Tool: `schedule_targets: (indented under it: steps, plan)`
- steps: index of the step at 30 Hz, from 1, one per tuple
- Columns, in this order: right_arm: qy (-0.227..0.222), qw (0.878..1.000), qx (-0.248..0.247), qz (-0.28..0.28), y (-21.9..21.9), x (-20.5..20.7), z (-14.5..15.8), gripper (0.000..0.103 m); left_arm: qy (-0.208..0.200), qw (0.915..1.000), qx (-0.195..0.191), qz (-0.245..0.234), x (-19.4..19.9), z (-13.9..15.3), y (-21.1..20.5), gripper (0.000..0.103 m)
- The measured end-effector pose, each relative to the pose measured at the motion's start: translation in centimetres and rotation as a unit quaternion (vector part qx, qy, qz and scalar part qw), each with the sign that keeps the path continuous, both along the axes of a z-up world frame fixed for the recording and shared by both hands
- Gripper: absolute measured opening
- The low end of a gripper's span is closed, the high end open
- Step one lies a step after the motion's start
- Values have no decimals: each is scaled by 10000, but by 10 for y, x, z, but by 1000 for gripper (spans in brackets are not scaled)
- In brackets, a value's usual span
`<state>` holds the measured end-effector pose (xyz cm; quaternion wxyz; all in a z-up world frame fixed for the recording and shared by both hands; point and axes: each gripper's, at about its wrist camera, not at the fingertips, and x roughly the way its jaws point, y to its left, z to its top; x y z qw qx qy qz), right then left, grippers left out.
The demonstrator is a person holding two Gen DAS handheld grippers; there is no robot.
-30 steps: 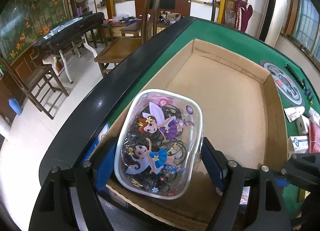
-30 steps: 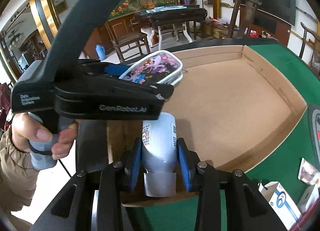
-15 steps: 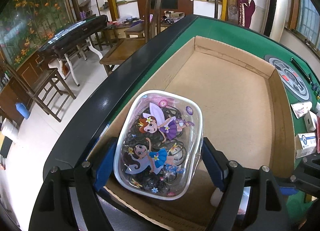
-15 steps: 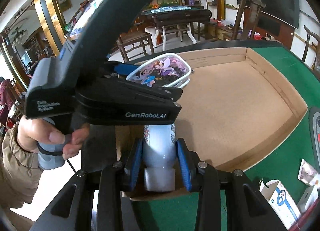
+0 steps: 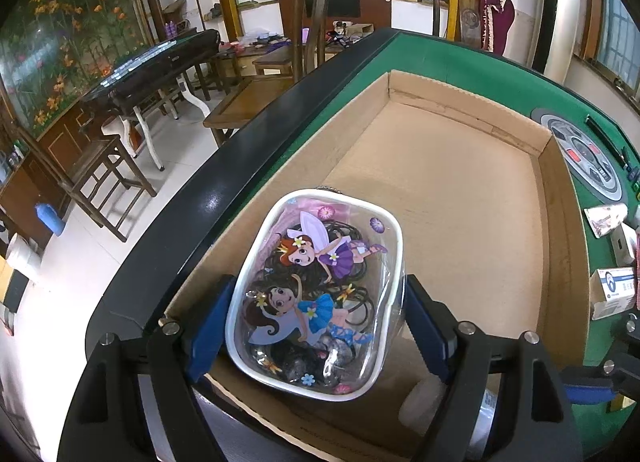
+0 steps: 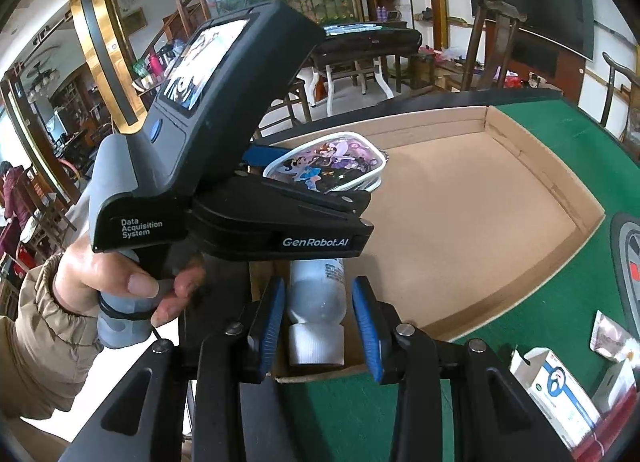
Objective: Organize objects
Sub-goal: 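Lower the pouch into the box and open the left tool while the right tool releases the bottle inside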
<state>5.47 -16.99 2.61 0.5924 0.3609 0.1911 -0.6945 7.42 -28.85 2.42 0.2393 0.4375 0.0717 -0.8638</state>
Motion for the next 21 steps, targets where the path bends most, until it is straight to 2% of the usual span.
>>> schedule_targets:
  steps: [2,8,13,21]
  plan:
    - [-1,10000,-27,-33,3,-1,2,40,5,10000,9,-13,1,1,2,81]
    - [8,9997,-198,-175,16,0,11,56,4,10000,-10,-46,2,4,11,81]
    - [78,9986,-368,-380,30,-2,20,77,134,9999,-51,-46,6,13,17,81]
    - [144,9957,-531,-741,54,-8,29,89,313,9990,-322,-86,11,31,33,81]
